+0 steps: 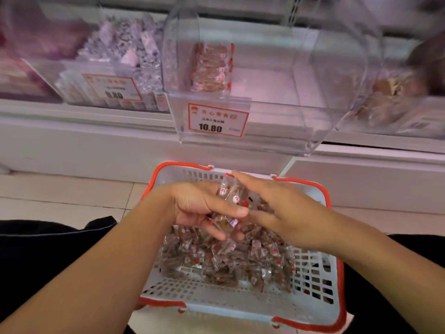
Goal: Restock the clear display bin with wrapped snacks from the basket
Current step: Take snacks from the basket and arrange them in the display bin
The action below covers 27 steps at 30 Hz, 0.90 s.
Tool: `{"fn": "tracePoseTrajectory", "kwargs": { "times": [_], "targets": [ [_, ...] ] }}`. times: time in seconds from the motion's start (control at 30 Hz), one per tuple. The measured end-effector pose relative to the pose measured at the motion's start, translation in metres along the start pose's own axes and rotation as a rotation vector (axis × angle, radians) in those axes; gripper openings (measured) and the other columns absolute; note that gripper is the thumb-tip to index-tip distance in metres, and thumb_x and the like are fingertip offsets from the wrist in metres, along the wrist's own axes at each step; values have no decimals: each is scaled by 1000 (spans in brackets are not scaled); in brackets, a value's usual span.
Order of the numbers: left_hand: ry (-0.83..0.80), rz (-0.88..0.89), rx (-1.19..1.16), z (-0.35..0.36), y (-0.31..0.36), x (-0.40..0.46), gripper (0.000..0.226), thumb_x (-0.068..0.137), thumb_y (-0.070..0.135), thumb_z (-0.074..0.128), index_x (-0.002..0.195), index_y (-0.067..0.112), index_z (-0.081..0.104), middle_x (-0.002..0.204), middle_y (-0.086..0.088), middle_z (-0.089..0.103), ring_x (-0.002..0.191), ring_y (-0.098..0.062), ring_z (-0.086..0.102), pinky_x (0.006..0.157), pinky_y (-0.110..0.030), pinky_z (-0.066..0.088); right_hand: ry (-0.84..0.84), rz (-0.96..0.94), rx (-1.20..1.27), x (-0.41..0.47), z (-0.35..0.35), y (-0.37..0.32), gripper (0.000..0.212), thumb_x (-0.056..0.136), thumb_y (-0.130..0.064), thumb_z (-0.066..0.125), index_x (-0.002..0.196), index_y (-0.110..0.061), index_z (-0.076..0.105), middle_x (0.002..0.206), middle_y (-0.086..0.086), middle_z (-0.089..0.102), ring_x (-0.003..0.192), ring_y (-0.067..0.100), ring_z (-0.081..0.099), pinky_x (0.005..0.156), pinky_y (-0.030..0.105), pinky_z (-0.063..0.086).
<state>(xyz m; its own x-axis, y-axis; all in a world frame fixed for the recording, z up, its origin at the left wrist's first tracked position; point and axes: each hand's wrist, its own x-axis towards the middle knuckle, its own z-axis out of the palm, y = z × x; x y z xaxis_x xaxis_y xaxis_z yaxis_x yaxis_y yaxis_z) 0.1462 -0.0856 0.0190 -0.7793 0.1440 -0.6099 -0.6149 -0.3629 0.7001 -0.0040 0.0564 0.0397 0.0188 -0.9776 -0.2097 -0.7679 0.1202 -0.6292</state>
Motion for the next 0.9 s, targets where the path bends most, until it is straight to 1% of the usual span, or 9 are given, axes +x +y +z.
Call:
{"fn": "tracePoseTrajectory", "kwargs": {
  "times": [0.07,0.13,0.27,0.4,0.53,0.63,0.7,0.8,0.9],
  "targets": [
    [-7,2,7,6,11,-11,31,72,32,79,100,21,74,98,-8,73,93,-26,72,56,-20,57,-41,-8,-57,-8,0,-4,87,91,-47,59,158,-35,4,162,-12,23,146,0,22,118,25,25],
    [24,8,40,13,19,-20,38,72,32,79,106,18,73,101,-9,72,91,-25,72,56,-20,56,8,-45,-96,-12,-2,-11,85,92,-46,56,158,-33,4,163,-15,17,147,-3,16,119,22,21],
    [130,39,176,26,36,-41,42,74,30,79,109,10,67,91,-7,71,80,-17,70,54,-22,54,158,-60,106,-16,-21,-37,80,85,-37,75,152,-38,31,145,-23,45,132,-5,43,109,25,39],
    [142,137,427,43,61,-68,31,70,24,88,94,17,70,75,3,69,68,-12,68,53,-23,55,170,-179,147,-21,-59,-67,43,74,-29,84,113,-31,66,104,-14,66,99,7,64,81,30,52],
    [205,291,564,46,121,-103,57,57,47,89,98,16,64,76,0,72,67,-12,69,52,-26,55,195,-225,203,-12,-118,-89,32,68,-30,85,94,-26,67,85,-5,71,71,12,67,67,38,55],
    [231,360,613,29,177,-117,63,66,71,71,99,17,72,89,-10,75,81,-20,73,55,-26,56,237,-205,371,13,-156,-83,33,65,-25,82,94,-17,67,88,10,73,81,41,66,78,62,53],
    [220,323,574,13,205,-112,64,78,74,56,104,19,76,98,-14,75,91,-27,73,63,-30,59,284,-170,454,28,-170,-73,31,65,-25,79,93,-15,69,85,11,74,80,37,68,81,59,55],
    [194,216,516,-10,227,-91,63,84,65,44,103,14,76,107,-18,73,101,-32,70,77,-36,60,291,-118,503,42,-178,-57,24,66,-31,82,88,-26,73,74,4,73,63,17,62,67,41,51],
    [259,156,518,-26,243,-75,55,82,61,50,101,15,73,104,-14,74,94,-29,72,76,-38,61,238,-25,462,50,-185,-45,37,57,-43,87,90,-33,73,80,-1,76,70,15,71,77,43,57]
  ]
}}
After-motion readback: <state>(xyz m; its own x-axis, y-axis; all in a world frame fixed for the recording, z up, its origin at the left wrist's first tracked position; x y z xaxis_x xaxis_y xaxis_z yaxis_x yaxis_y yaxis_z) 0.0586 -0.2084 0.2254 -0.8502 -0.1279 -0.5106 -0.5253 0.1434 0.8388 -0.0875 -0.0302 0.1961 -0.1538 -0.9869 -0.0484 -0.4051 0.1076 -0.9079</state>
